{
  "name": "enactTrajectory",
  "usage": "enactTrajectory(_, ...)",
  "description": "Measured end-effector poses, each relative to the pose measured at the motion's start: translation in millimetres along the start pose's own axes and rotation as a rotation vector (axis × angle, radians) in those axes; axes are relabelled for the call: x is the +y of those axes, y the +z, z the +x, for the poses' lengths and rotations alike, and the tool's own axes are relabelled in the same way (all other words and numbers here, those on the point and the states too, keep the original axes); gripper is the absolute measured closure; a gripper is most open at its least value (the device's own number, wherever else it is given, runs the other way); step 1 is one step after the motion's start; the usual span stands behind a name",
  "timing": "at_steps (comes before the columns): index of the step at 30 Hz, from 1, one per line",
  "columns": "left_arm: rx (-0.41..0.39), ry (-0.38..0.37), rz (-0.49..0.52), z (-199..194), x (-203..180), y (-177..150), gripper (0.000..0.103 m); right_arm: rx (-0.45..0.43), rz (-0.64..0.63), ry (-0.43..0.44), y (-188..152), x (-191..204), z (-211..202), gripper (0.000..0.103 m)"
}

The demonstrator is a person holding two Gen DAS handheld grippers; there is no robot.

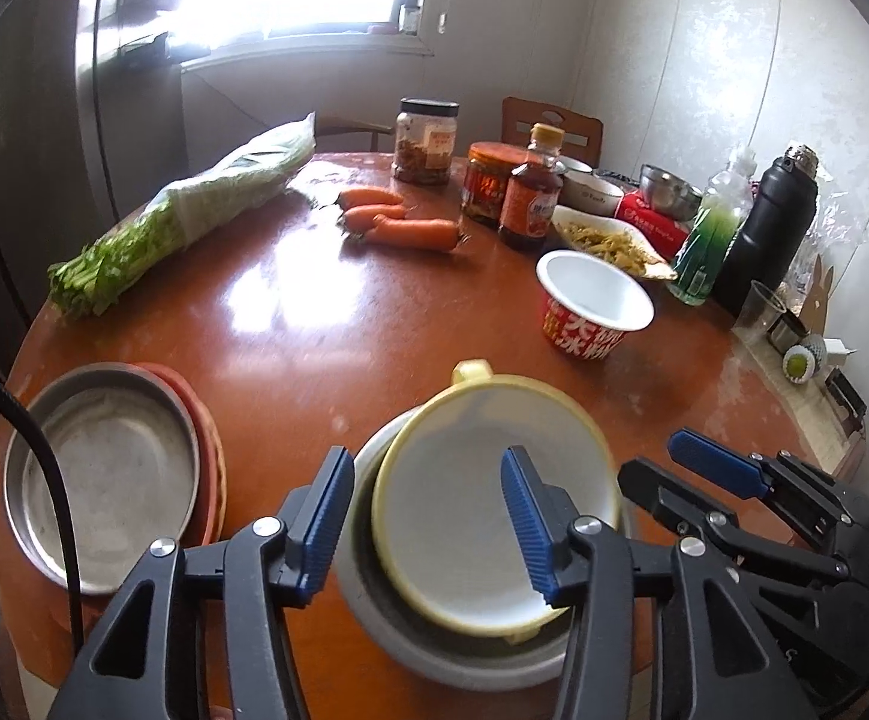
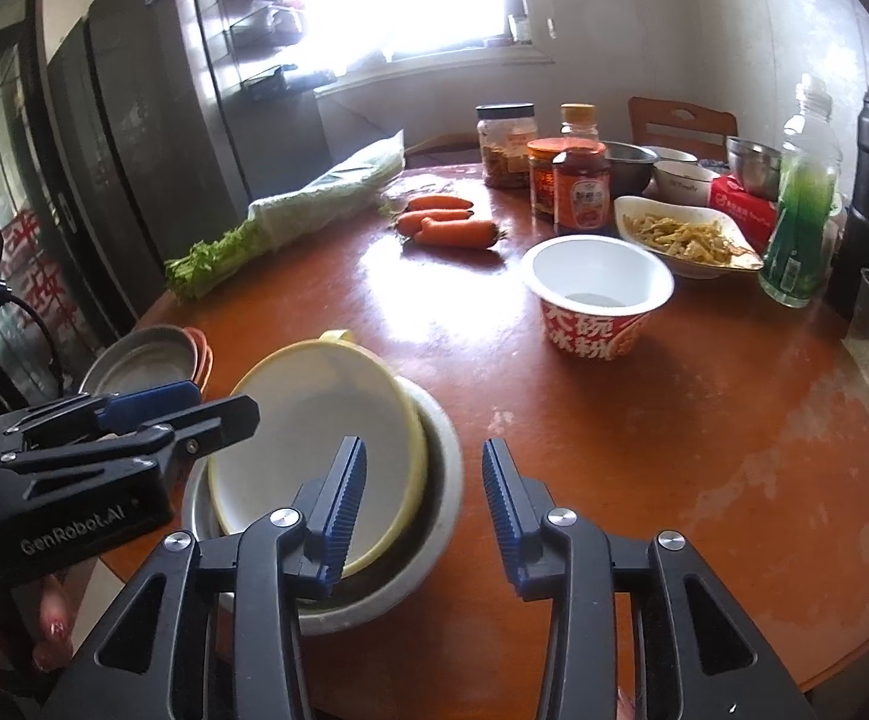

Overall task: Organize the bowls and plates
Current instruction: 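Lower the yellow bowl into the steel bowl and open the left gripper, then reach the left gripper to the red-printed white bowl rim and grasp it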

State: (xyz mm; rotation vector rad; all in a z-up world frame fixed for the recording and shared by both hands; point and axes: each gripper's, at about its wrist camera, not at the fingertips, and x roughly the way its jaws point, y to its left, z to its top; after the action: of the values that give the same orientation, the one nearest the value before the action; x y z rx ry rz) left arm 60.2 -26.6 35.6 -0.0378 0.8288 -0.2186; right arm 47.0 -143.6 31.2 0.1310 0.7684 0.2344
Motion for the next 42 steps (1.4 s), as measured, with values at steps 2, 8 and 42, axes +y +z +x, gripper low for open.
enactTrajectory(2,0.0,-0.014,0.013,2.3,-6.2,8.7,0.049,-0.008,0.006,-0.014,4.2,-7.1,-3.6,0.056)
enactTrajectory(8,0.013,-0.02,0.034,20.1,-24.0,38.3,0.047,-0.003,0.0,-0.065,22.8,-29.2,-7.5,0.051)
enactTrajectory(42,0.194,-0.047,0.005,127.8,-59.8,108.9,0.041,0.093,0.129,-0.092,94.9,-149.2,87.5,0.041)
